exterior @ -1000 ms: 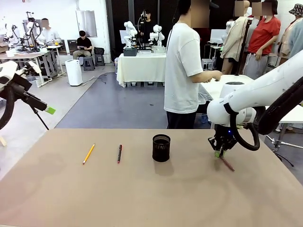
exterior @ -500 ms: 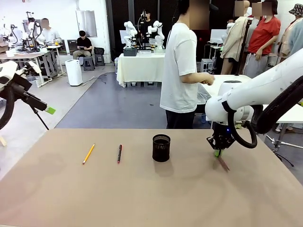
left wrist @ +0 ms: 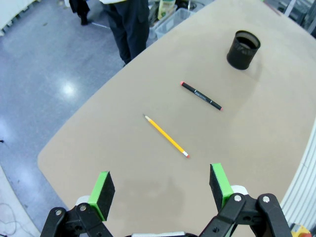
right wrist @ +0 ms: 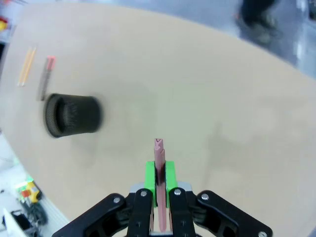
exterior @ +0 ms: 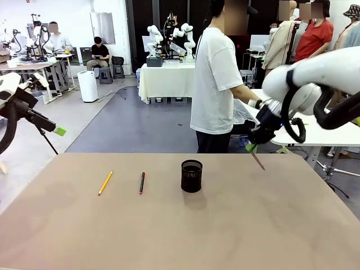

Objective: Place the pens into the pen holder.
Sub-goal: Pick up a writing instrument from the table and place it into the Pen holder.

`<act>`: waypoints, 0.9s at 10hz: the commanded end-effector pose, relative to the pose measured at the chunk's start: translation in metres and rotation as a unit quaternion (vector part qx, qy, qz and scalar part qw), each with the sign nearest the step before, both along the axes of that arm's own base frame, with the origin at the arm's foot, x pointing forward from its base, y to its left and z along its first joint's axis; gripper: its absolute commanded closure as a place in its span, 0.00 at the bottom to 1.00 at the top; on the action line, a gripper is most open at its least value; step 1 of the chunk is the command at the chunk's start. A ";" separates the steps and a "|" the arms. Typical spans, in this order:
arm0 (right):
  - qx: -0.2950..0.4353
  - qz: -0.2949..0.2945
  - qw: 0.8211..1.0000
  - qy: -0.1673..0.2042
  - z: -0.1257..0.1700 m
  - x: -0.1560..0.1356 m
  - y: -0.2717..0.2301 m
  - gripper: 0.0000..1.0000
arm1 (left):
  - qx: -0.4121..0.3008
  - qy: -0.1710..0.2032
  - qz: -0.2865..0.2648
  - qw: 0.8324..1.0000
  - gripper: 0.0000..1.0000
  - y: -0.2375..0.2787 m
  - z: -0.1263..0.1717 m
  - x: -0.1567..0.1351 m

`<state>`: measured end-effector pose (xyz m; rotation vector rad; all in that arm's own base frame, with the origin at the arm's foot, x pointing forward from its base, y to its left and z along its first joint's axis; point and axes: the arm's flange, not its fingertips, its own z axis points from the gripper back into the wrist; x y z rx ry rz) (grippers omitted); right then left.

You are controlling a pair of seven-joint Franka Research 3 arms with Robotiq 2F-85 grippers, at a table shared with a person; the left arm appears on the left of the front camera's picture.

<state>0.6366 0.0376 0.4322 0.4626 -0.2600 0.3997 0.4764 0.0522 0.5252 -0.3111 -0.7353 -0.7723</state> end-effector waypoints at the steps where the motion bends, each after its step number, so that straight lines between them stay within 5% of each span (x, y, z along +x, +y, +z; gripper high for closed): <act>1: 0.074 0.105 0.991 -0.021 0.009 0.000 -0.030 1.00 | 0.002 -0.002 -0.002 1.000 0.00 0.001 0.000 0.000; 4: 0.208 0.184 0.953 -0.123 0.043 0.003 -0.064 1.00 | 0.002 -0.002 -0.002 1.000 0.00 0.001 0.000 0.000; 6: 0.230 0.218 0.923 -0.219 0.054 -0.002 -0.083 1.00 | 0.002 -0.002 -0.002 1.000 0.00 0.001 0.000 0.000; 7: 0.230 0.217 0.920 -0.231 0.057 -0.007 -0.084 1.00 | 0.002 -0.002 -0.002 1.000 0.00 0.001 0.000 0.000; 8: 0.187 0.192 0.938 -0.221 0.055 -0.012 -0.083 1.00 | 0.002 -0.002 -0.002 1.000 0.00 0.001 0.000 0.000; 9: 0.216 0.201 0.931 -0.216 0.062 -0.003 -0.087 1.00 | 0.002 -0.002 -0.002 1.000 0.00 0.001 0.000 0.000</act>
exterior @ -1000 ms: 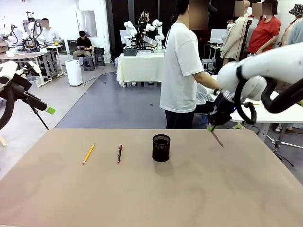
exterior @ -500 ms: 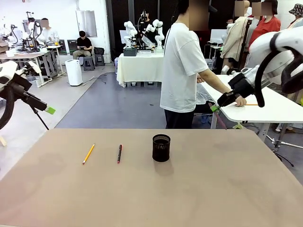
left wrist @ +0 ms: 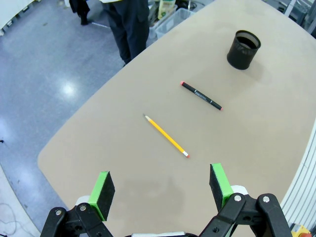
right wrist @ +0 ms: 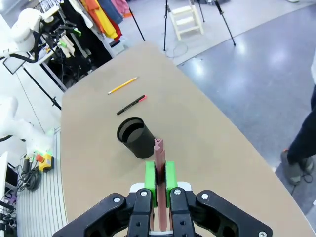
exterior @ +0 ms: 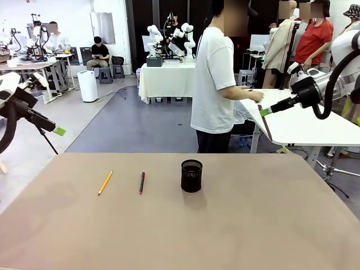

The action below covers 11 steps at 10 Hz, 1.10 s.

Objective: Place the pens into the pen holder.
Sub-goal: Pick up a writing instrument from the table and place it into the Pen holder.

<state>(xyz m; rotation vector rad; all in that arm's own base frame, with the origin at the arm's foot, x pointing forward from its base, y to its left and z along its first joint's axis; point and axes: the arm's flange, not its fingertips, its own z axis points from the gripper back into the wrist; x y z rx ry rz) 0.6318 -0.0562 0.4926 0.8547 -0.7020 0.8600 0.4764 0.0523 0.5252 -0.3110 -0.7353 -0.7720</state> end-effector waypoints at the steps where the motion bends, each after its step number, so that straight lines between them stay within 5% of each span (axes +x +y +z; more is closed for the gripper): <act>1: 0.003 0.002 1.000 0.005 0.001 0.002 0.007 1.00 | 0.002 -0.002 -0.002 1.000 0.00 0.001 0.000 0.000; 4: -0.001 0.002 1.000 0.002 -0.001 0.000 0.003 1.00 | 0.002 -0.002 -0.002 1.000 0.00 0.001 0.000 0.000; 7: 0.099 0.009 0.979 -0.180 0.011 0.015 0.059 1.00 | 0.002 -0.002 -0.002 1.000 0.00 0.001 0.000 0.000; 10: 0.120 0.067 0.959 -0.248 0.012 0.042 0.092 1.00 | 0.002 -0.002 -0.002 1.000 0.00 0.001 0.000 0.000; 11: 0.120 0.033 0.942 -0.312 0.007 0.047 0.113 1.00 | 0.002 -0.002 -0.002 1.000 0.00 0.001 0.000 0.000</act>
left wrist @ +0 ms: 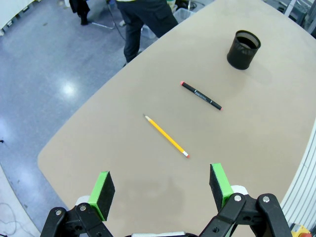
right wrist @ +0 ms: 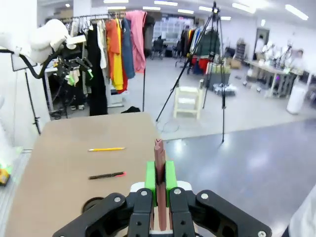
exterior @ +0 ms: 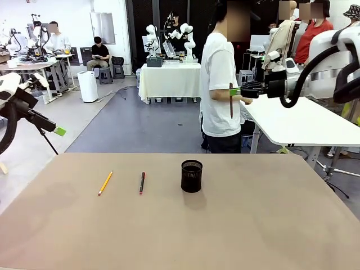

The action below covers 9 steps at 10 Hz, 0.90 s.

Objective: Place the pens into the pen holder.
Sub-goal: Pick up a writing instrument from the table and place it into the Pen holder.

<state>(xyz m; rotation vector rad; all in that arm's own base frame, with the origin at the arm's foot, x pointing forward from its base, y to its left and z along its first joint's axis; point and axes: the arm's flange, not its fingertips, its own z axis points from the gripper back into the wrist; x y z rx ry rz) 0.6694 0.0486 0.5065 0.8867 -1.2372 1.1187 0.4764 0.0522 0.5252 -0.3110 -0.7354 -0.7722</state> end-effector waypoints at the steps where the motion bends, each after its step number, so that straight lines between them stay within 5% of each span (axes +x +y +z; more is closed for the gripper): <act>1: 0.000 -0.001 0.997 -0.076 -0.005 0.012 0.024 1.00 | 0.002 -0.002 -0.002 1.000 0.00 0.001 0.000 0.000; 9: 0.027 0.026 0.997 -0.065 -0.016 0.012 0.038 1.00 | 0.002 -0.002 -0.002 1.000 0.00 0.001 0.000 0.000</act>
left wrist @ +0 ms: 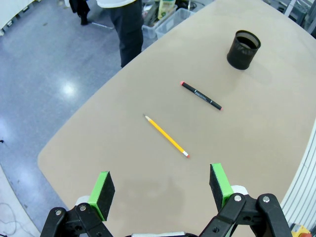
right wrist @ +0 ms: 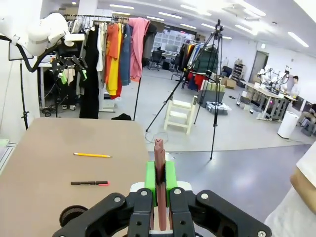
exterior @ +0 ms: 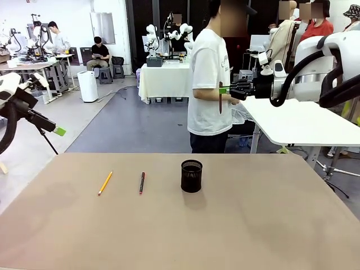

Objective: Place the pens into the pen holder.
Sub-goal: Pick up a writing instrument from the table and place it into the Pen holder.

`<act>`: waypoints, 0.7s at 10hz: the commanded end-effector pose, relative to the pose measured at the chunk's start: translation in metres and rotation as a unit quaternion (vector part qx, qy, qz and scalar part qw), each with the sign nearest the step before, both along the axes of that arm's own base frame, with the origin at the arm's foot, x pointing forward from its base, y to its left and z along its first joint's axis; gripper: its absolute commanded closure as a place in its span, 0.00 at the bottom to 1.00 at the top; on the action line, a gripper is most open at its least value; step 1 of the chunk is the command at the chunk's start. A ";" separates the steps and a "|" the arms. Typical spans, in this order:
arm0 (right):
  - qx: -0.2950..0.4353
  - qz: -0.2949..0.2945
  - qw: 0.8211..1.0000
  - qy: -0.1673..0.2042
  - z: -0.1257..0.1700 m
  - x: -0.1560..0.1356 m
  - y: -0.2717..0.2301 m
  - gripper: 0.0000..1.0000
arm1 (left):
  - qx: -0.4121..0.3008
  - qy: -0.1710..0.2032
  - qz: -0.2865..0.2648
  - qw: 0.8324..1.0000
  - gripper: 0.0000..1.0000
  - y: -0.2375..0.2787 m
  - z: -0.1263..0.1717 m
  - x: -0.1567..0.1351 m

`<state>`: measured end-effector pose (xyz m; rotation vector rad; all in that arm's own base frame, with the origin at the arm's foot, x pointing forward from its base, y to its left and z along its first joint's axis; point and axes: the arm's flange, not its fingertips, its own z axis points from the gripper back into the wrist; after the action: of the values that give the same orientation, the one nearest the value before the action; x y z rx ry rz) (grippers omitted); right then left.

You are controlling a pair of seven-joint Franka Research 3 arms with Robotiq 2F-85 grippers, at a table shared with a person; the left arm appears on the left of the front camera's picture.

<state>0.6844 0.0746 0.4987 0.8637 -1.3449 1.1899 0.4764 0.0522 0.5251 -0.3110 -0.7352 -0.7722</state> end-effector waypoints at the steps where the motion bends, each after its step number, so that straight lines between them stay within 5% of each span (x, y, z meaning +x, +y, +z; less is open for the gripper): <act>1: 0.014 0.020 1.000 -0.002 -0.017 -0.005 0.026 1.00 | 0.002 -0.002 -0.002 1.000 0.00 0.001 0.000 0.000; 7: 0.037 0.084 0.995 0.024 -0.060 -0.024 0.081 1.00 | 0.002 -0.002 -0.002 1.000 0.00 0.001 0.000 0.000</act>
<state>0.6675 0.1505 0.4440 1.0547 -1.2614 1.2344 0.4764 0.0522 0.5251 -0.3110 -0.7352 -0.7722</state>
